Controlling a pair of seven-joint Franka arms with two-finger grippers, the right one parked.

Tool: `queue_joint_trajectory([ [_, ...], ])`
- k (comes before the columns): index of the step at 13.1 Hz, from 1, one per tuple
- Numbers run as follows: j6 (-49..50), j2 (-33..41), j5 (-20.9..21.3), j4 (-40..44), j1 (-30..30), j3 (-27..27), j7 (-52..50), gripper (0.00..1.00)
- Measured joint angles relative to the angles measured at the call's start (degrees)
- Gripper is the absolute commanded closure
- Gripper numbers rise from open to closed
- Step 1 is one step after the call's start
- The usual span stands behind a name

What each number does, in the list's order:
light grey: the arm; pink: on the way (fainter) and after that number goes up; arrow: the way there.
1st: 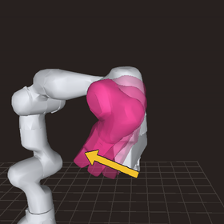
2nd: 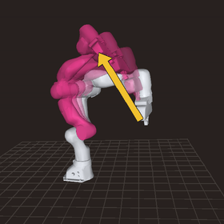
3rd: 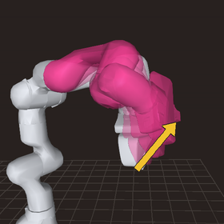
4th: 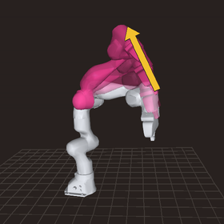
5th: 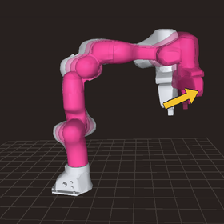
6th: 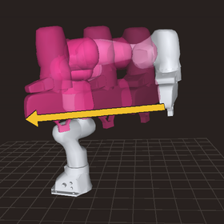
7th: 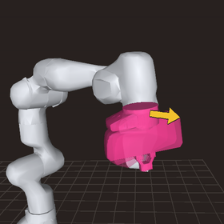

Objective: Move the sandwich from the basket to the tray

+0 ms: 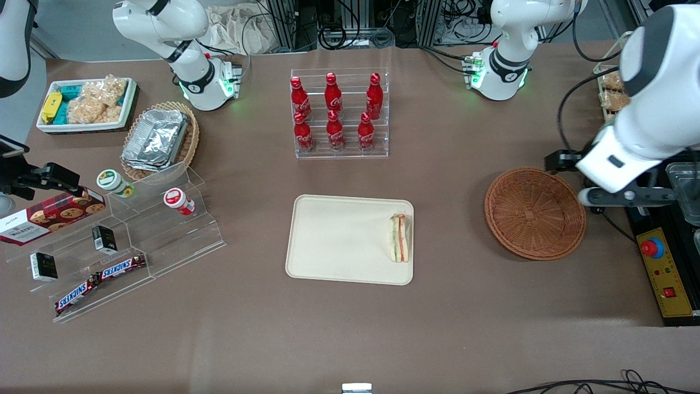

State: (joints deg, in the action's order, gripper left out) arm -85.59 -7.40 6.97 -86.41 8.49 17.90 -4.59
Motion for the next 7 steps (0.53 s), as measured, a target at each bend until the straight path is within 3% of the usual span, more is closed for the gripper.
queue_joint_trajectory([
  [7, 2.00, 0.84, -0.25, 1.06, 0.10, -6.96, 9.12, 0.01],
])
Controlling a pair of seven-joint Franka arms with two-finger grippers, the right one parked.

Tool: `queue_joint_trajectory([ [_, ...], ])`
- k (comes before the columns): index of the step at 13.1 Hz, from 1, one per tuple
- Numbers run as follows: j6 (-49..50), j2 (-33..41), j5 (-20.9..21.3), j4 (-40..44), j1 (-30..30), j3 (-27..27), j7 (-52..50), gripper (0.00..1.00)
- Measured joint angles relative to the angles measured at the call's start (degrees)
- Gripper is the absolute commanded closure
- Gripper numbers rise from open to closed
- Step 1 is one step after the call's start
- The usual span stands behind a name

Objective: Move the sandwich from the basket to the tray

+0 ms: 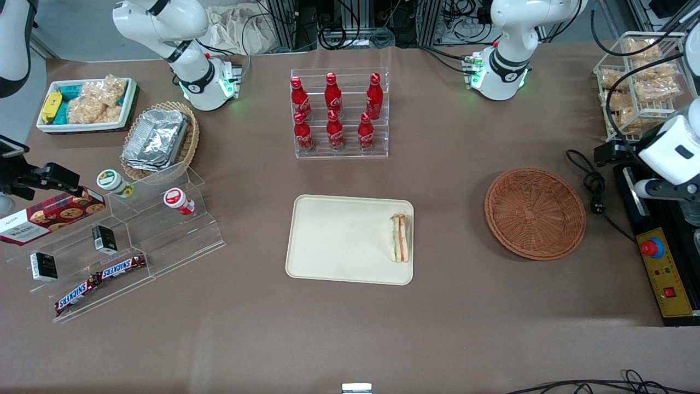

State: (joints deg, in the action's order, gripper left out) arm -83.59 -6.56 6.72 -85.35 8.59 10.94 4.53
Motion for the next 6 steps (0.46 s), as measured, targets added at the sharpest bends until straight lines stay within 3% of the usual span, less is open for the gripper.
queue_joint_trajectory([
  [3, 0.00, -0.02, -0.16, 0.00, -0.54, -1.34, 0.38, 0.01],
  [6, -0.03, -0.23, -2.72, 0.00, -5.97, -9.35, 2.39, 0.01],
])
